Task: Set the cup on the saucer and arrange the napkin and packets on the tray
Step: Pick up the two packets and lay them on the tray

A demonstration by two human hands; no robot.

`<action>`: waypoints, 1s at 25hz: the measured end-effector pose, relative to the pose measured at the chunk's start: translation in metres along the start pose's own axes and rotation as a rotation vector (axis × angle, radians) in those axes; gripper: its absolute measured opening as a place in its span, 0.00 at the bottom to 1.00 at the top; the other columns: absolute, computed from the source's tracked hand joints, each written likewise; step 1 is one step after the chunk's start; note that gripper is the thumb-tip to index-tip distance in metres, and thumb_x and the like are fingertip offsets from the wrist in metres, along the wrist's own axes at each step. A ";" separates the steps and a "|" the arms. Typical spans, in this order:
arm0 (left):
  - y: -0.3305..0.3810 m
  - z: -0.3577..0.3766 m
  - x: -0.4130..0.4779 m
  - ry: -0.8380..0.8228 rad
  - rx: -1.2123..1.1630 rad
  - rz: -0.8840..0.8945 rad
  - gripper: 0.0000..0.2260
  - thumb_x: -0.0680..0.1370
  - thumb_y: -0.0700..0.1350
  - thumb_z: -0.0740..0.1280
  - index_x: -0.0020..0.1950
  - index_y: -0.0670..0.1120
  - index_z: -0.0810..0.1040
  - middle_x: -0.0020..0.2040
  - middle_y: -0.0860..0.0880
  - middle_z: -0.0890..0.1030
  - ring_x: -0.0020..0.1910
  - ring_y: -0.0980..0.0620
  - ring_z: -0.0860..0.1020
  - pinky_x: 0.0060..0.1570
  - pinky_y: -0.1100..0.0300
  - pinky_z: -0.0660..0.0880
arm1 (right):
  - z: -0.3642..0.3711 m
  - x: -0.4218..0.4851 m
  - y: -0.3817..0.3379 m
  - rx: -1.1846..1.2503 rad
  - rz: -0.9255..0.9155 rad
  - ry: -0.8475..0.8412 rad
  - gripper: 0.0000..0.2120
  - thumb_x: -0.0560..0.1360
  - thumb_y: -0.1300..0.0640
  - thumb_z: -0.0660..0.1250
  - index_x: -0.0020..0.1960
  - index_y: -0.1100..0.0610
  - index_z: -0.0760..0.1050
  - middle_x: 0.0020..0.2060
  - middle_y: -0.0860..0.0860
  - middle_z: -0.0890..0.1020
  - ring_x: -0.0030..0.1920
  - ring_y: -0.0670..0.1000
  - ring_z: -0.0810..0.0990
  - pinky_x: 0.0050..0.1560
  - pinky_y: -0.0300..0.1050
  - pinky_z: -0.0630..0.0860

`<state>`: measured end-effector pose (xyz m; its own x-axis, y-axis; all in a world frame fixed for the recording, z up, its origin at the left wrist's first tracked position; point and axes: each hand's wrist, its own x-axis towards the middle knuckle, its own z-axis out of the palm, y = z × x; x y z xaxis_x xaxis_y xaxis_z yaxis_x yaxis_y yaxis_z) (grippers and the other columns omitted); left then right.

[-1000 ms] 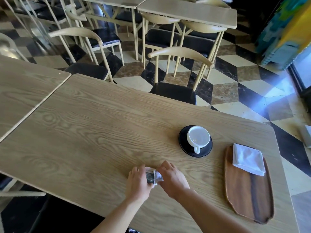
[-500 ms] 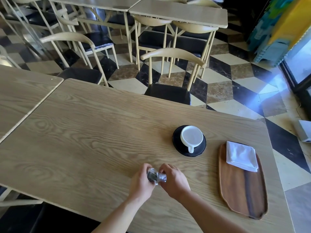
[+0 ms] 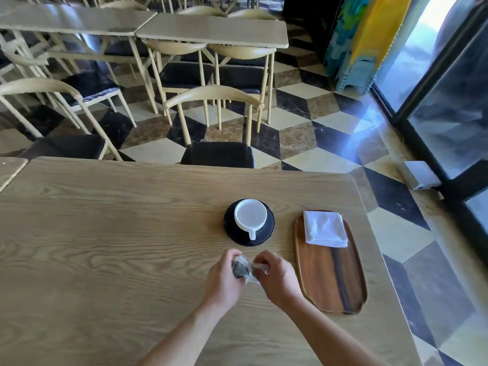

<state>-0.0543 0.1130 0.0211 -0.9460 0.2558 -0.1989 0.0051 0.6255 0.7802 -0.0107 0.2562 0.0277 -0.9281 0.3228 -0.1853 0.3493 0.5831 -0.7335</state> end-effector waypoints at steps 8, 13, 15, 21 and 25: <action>0.064 0.080 0.009 -0.193 -0.033 0.085 0.22 0.67 0.38 0.75 0.57 0.52 0.74 0.46 0.52 0.83 0.44 0.51 0.81 0.45 0.54 0.77 | -0.077 -0.013 0.068 0.044 0.171 0.170 0.06 0.69 0.54 0.74 0.43 0.47 0.77 0.34 0.40 0.82 0.37 0.40 0.79 0.32 0.30 0.70; 0.094 0.138 0.017 -0.270 -0.010 0.059 0.22 0.68 0.39 0.75 0.58 0.51 0.73 0.50 0.53 0.82 0.48 0.50 0.80 0.45 0.55 0.76 | -0.119 -0.005 0.113 0.032 0.338 0.225 0.06 0.70 0.53 0.72 0.46 0.47 0.78 0.38 0.43 0.83 0.39 0.45 0.80 0.33 0.34 0.70; 0.101 0.154 0.018 -0.251 0.046 0.046 0.21 0.69 0.39 0.74 0.59 0.49 0.73 0.52 0.51 0.82 0.51 0.48 0.81 0.48 0.54 0.77 | -0.128 -0.001 0.127 0.017 0.378 0.223 0.07 0.71 0.54 0.71 0.49 0.49 0.80 0.41 0.45 0.84 0.41 0.48 0.80 0.36 0.39 0.72; 0.108 0.165 0.011 -0.190 0.393 0.206 0.24 0.71 0.47 0.73 0.66 0.50 0.71 0.57 0.49 0.78 0.56 0.47 0.76 0.52 0.54 0.76 | -0.129 0.008 0.147 -0.053 0.298 0.200 0.12 0.71 0.58 0.71 0.54 0.50 0.80 0.50 0.47 0.82 0.50 0.51 0.79 0.46 0.43 0.75; 0.101 0.155 0.011 -0.143 0.457 0.394 0.22 0.72 0.46 0.71 0.65 0.48 0.73 0.59 0.49 0.74 0.58 0.46 0.74 0.55 0.52 0.75 | -0.124 0.001 0.153 -0.184 0.205 0.237 0.16 0.70 0.60 0.70 0.57 0.50 0.79 0.55 0.46 0.79 0.58 0.50 0.74 0.53 0.44 0.74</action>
<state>-0.0144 0.2935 0.0058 -0.7922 0.6082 -0.0497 0.5132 0.7081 0.4850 0.0575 0.4381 -0.0039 -0.7882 0.5984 -0.1436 0.5624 0.6058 -0.5627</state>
